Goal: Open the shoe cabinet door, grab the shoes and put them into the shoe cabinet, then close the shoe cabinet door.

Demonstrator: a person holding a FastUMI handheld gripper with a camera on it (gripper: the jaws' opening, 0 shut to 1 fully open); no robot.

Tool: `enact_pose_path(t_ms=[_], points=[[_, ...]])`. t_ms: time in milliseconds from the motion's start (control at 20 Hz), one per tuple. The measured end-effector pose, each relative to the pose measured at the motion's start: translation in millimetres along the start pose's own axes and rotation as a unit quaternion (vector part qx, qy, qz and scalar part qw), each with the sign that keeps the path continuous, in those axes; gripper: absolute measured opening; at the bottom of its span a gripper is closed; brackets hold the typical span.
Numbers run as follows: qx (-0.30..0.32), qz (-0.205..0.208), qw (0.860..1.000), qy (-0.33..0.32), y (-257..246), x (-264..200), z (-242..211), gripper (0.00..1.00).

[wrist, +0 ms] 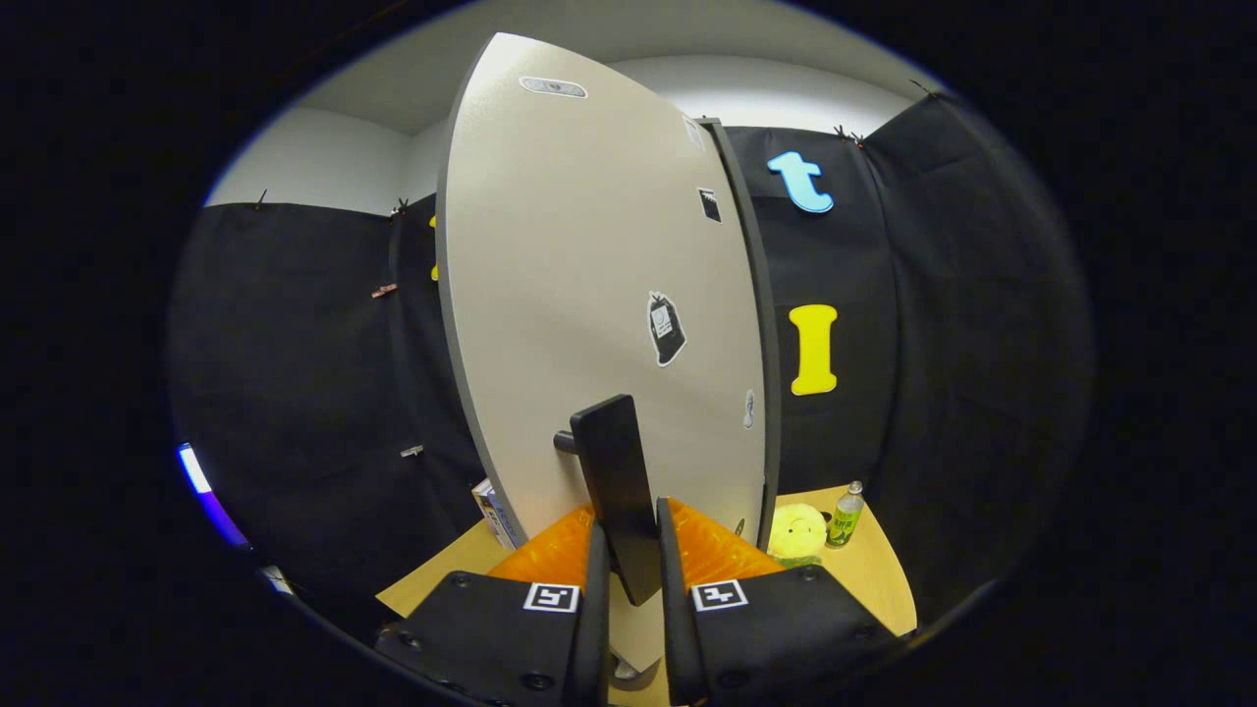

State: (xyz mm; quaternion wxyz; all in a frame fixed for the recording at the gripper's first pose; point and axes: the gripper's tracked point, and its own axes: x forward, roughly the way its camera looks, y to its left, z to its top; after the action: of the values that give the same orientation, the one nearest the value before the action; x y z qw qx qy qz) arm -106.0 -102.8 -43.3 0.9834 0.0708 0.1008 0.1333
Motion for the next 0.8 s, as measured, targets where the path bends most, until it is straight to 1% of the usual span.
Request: enact_pose_path(t_ms=[150, 350, 500, 650, 800], points=[[0.003, -0.035, 0.999, 0.007, -27, -18, -4, 0.27], [0.003, -0.085, 0.996, -0.027, -51, -52, 11, 0.26], [-0.01, -0.111, 0.993, -0.049, -64, -70, 20, 0.21], [-0.02, -0.12, 0.991, -0.052, -72, -78, 16, 0.21], [-0.021, -0.111, 0.993, -0.046, -65, -82, 9, 0.21]])
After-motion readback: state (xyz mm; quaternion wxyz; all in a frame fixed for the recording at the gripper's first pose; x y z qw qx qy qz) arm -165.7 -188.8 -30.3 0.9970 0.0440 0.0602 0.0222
